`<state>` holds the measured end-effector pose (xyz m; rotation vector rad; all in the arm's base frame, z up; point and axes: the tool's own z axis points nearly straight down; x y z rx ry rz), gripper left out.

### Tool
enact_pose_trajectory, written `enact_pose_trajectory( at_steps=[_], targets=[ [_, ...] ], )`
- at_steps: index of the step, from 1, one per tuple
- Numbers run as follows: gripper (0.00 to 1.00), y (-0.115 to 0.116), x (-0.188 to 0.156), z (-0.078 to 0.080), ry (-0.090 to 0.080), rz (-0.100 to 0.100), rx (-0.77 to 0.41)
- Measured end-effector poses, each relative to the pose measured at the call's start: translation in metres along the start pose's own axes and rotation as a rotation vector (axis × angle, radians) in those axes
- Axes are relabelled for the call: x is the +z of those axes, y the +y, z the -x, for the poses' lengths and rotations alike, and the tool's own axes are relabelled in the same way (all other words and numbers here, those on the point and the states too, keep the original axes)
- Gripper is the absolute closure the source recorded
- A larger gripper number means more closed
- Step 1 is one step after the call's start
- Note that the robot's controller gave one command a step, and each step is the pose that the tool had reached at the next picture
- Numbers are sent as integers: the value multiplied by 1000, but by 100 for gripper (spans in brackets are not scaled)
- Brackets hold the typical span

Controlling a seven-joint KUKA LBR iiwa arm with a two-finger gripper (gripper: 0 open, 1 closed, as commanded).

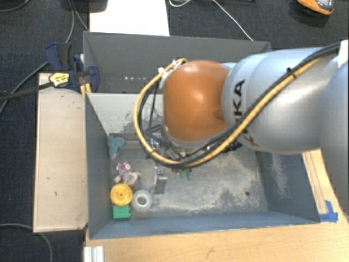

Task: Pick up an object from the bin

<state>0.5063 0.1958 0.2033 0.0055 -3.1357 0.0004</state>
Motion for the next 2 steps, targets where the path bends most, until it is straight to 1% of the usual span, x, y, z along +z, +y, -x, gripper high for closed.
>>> enact_pose_trajectory(
  at_steps=[1, 2],
  targets=[
    [0, -1, -5, 2, -8, 2, 6],
    [0, 24, 77, -14, -6, 1, -271]
  ],
)
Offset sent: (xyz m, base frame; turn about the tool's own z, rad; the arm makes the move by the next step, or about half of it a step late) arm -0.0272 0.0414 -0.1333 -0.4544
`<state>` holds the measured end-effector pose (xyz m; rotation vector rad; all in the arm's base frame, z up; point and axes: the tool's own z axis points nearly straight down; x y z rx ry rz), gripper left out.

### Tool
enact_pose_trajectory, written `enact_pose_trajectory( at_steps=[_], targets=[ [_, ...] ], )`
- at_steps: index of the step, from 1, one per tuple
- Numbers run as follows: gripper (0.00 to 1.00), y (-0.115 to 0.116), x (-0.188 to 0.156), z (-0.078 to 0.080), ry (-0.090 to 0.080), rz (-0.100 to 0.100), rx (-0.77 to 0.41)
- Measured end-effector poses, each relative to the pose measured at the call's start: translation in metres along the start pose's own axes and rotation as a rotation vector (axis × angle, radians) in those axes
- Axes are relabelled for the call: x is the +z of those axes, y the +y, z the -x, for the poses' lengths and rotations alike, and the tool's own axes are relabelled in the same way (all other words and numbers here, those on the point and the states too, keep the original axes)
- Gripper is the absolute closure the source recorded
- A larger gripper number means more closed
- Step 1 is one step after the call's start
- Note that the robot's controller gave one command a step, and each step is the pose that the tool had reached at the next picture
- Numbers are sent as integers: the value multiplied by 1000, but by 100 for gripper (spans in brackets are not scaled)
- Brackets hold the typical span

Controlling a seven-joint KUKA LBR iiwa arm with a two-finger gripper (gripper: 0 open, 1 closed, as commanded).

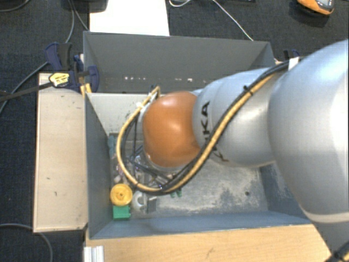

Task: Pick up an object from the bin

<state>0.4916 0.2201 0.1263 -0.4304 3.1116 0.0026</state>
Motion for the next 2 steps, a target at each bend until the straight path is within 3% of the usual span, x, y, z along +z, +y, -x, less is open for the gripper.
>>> enact_pose_trajectory(
  at_steps=[1, 2],
  targets=[
    [0, 31, -35, 4, -7, 0, -154],
    [0, 23, -2, 25, -5, 1, -531]
  ],
)
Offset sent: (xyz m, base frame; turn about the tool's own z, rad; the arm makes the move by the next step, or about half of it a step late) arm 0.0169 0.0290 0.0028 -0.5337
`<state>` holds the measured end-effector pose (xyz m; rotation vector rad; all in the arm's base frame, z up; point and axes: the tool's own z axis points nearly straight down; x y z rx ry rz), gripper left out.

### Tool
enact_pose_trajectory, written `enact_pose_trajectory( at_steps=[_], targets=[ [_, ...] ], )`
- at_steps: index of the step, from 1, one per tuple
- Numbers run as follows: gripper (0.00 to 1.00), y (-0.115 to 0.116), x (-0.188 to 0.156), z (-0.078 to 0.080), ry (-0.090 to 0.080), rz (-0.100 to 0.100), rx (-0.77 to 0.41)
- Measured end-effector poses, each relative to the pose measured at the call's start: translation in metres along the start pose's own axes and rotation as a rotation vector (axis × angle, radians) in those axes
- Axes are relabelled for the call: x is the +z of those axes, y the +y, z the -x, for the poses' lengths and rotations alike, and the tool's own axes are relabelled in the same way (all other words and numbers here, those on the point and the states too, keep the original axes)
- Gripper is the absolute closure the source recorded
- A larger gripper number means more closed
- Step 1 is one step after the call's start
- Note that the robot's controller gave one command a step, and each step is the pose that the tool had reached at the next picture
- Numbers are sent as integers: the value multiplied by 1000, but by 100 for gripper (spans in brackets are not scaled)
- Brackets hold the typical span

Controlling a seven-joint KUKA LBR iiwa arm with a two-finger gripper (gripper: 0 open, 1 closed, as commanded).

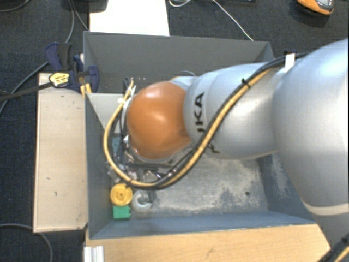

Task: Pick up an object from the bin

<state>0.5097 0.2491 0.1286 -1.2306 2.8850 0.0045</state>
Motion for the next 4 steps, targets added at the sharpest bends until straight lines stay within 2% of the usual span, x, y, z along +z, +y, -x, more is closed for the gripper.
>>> enact_pose_trajectory(
  at_steps=[1, 2, 3, 4],
  targets=[
    [0, 3, 59, -3, 1, -3, -174],
    [100, -4, 56, 13, -4, 0, -481],
    [100, -4, 56, 13, -4, 0, -480],
    [100, -5, 41, 14, -10, -1, -472]
  ],
)
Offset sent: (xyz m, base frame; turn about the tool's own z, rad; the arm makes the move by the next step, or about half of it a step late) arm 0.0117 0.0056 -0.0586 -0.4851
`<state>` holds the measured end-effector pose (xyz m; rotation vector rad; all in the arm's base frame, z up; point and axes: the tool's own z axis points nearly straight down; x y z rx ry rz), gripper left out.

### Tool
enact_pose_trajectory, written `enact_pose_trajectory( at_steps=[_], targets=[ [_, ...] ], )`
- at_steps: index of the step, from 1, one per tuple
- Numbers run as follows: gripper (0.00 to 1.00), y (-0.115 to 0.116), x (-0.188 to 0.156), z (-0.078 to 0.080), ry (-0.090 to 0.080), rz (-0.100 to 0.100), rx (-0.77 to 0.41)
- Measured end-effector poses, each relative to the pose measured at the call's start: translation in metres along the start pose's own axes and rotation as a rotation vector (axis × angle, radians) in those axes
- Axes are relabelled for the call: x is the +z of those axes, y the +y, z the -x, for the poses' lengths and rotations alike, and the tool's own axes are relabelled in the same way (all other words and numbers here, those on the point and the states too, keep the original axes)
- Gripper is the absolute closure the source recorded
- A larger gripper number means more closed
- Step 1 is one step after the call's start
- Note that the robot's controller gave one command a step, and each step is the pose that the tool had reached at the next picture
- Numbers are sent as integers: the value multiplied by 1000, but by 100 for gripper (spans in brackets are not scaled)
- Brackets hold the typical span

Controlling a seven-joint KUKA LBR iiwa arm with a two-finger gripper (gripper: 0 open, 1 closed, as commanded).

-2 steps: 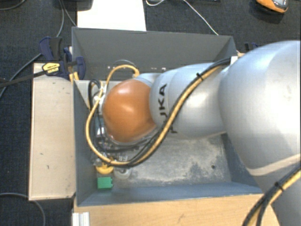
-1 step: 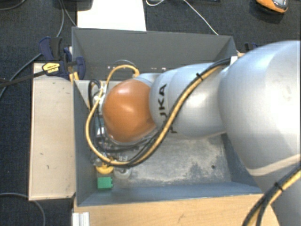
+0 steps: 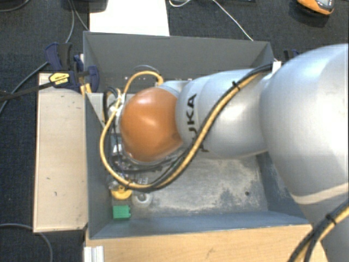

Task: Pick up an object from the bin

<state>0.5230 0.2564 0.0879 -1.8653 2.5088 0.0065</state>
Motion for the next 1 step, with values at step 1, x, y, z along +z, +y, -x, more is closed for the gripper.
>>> enact_pose_trajectory(
  at_steps=[1],
  targets=[
    [100, 0, -52, 1, 1, 1, 2]
  ],
)
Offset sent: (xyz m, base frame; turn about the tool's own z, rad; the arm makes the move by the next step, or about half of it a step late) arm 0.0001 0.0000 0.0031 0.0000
